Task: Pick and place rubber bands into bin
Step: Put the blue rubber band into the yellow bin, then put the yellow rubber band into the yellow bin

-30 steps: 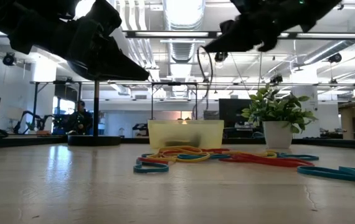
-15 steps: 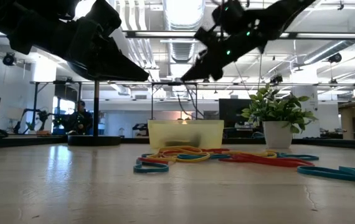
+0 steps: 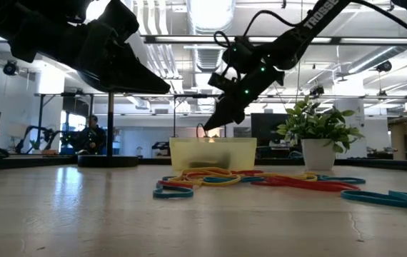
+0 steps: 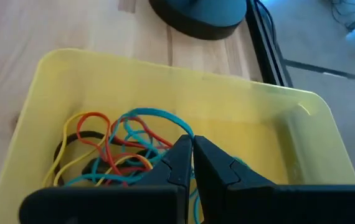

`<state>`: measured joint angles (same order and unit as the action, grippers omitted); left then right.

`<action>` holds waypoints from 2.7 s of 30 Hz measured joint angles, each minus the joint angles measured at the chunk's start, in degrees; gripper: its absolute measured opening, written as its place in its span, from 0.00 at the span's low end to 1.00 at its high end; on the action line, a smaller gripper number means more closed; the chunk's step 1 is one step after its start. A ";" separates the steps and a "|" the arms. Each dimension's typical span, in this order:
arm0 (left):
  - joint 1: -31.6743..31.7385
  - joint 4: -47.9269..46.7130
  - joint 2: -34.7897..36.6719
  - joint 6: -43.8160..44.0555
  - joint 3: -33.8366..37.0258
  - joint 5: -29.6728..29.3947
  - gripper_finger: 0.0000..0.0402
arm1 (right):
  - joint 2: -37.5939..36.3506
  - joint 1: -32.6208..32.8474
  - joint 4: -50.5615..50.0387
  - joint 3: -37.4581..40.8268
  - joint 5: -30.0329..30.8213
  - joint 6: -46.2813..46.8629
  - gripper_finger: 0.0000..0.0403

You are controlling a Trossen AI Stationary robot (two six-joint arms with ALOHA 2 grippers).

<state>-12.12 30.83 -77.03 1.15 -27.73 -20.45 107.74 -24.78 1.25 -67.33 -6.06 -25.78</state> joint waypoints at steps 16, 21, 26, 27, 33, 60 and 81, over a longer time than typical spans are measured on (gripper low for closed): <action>0.00 0.11 0.00 0.02 0.00 0.00 0.30 | -1.11 -1.15 -7.83 0.11 -0.08 4.10 0.24; 0.00 -0.04 0.00 0.00 0.00 0.65 0.30 | -2.18 -1.15 -14.16 0.11 -8.70 2.58 0.35; 0.00 -1.85 0.00 -0.02 0.00 7.73 0.30 | -4.78 -0.06 -21.89 0.49 -17.03 1.79 0.38; -0.04 -2.36 0.00 -0.03 0.01 8.90 0.30 | -5.46 0.40 -23.25 0.79 -18.13 1.49 0.38; -0.04 -3.26 -1.82 -0.08 0.02 11.19 0.30 | -10.45 4.94 -26.86 4.57 -25.32 0.51 0.35; 0.53 6.34 -12.02 -1.98 -2.34 10.99 0.30 | -27.17 21.37 5.34 38.00 -17.90 14.13 0.28; 0.54 7.74 -11.98 -1.86 -2.34 10.95 0.30 | -10.27 26.54 17.63 34.74 -17.77 18.77 0.24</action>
<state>-11.58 38.57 -89.01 -0.71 -30.06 -9.50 97.47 1.76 18.88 -32.59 -23.83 -7.01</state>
